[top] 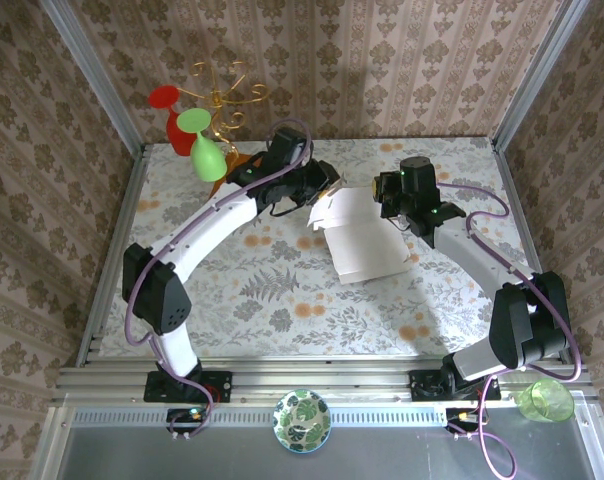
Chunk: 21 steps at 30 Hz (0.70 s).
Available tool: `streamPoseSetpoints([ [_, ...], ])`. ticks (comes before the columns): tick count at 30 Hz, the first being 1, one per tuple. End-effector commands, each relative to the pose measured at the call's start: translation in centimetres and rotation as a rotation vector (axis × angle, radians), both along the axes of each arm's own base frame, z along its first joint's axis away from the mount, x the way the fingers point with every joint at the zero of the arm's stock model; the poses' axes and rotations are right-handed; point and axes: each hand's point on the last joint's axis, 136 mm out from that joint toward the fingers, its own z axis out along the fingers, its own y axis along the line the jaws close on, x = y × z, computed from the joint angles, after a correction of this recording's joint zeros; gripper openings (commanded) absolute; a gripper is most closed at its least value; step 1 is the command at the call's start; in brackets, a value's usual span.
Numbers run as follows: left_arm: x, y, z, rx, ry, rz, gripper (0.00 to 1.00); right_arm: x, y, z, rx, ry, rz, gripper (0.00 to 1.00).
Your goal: Fold the paper box
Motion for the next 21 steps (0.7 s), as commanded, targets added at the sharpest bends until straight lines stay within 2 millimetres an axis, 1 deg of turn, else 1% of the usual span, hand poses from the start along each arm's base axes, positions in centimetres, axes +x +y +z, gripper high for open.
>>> streamPoseSetpoints([
  [1,-0.6,-0.6,0.2,-0.009,0.028,-0.011,0.37,0.2,-0.2,0.7,-0.007,-0.018,-0.019,0.0],
  [3,-0.6,-1.2,-0.2,-0.017,0.038,-0.017,0.38,0.1,0.0,0.7,-0.004,-0.018,-0.014,0.0],
  [8,-0.3,-2.6,-0.2,-0.02,0.031,-0.042,0.39,0.0,0.2,0.8,0.0,-0.022,-0.01,0.0],
  [16,0.4,-3.2,-1.2,0.005,0.035,-0.048,0.38,-0.3,0.8,0.9,0.005,-0.022,0.002,0.0],
  [19,0.5,-3.0,-1.4,0.016,0.031,-0.04,0.31,-0.4,0.8,0.8,0.005,-0.019,0.001,0.0],
  [21,0.6,-2.7,-1.4,0.027,0.022,-0.036,0.24,-0.4,0.7,0.8,0.004,-0.02,0.0,0.0],
])
